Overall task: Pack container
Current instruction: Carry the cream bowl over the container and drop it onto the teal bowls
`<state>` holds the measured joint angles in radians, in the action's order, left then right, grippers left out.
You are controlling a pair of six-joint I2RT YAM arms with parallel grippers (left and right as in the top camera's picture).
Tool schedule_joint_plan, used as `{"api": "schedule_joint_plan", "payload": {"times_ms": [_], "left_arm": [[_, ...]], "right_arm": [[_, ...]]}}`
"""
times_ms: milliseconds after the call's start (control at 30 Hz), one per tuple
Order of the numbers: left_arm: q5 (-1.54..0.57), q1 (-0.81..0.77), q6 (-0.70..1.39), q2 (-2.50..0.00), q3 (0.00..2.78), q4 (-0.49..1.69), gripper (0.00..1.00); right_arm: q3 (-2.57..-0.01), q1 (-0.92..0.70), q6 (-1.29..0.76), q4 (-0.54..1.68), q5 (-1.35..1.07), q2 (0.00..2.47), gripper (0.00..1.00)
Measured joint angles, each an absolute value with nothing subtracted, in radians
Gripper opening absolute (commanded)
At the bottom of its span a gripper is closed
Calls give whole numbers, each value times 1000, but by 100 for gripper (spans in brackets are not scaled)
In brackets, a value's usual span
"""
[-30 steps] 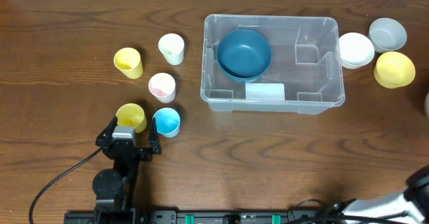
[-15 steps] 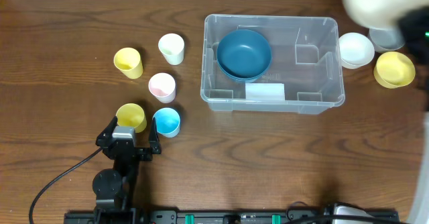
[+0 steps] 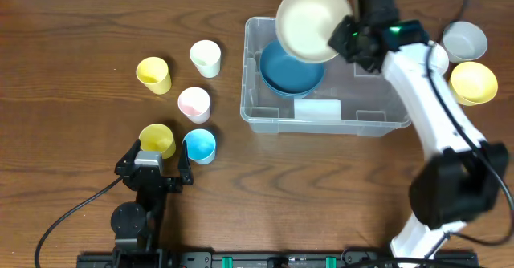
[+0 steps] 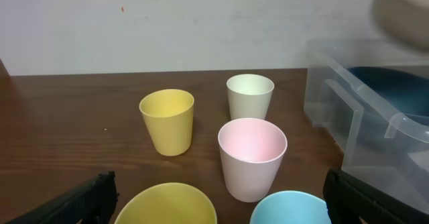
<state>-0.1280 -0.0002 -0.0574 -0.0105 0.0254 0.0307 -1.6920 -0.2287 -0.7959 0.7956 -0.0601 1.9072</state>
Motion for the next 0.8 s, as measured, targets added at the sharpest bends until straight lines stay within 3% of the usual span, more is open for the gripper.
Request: {"api": "schedule_joint_plan", "payload": {"times_ms": [667, 800], "left_arm": [[-128, 0, -57, -10, 25, 31, 98], [-128, 0, -57, -10, 25, 31, 98]], "right_arm": [[-1691, -274, -796, 863, -140, 2001, 2], [-1691, -274, -788, 868, -123, 2001, 8]]}}
